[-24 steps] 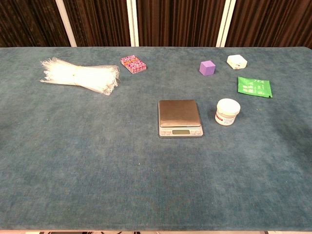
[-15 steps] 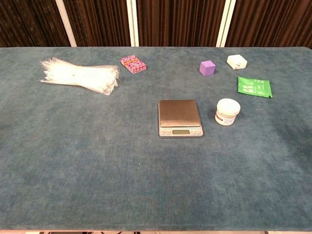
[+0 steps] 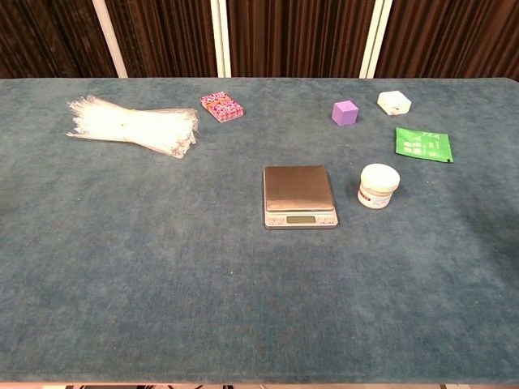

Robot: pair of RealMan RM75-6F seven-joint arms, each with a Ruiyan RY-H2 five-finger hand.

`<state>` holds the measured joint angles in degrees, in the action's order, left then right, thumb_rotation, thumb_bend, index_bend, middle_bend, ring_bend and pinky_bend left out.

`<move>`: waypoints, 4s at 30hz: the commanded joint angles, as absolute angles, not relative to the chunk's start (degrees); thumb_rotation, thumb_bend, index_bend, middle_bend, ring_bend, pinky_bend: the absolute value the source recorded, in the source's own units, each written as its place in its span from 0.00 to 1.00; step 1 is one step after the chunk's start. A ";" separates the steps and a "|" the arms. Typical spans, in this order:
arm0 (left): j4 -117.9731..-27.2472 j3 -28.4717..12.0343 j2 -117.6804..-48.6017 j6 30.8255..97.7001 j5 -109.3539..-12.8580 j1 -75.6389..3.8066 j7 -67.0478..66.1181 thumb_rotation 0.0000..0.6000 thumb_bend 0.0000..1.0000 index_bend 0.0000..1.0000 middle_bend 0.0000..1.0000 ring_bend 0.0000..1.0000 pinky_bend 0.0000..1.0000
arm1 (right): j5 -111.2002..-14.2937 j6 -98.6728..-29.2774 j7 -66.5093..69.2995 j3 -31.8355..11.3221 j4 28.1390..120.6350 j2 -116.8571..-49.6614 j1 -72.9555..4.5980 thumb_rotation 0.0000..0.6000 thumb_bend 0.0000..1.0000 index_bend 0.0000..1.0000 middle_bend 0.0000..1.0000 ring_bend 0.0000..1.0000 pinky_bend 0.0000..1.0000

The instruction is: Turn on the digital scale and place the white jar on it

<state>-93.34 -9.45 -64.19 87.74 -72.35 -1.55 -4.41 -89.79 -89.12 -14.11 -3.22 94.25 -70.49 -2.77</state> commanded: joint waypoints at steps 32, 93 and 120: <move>-93.46 -9.98 -63.98 88.37 -71.50 -1.12 -3.98 1.00 0.12 0.00 0.00 0.00 0.00 | -96.76 -57.80 -8.39 -5.99 96.34 -73.93 -27.99 1.00 0.87 0.23 0.79 0.83 0.81; -92.54 -10.55 -64.23 87.57 -69.91 -1.54 -4.34 1.00 0.12 0.00 0.00 0.00 0.00 | -65.24 -46.44 -36.11 -5.24 87.83 -93.75 -44.59 1.00 0.87 0.07 0.80 0.83 1.00; -92.47 -10.62 -64.37 87.56 -69.68 -1.61 -4.69 1.00 0.12 0.00 0.00 0.00 0.00 | -64.55 -48.05 -34.83 -2.98 86.68 -94.34 -45.43 1.00 0.87 0.07 0.80 0.83 1.00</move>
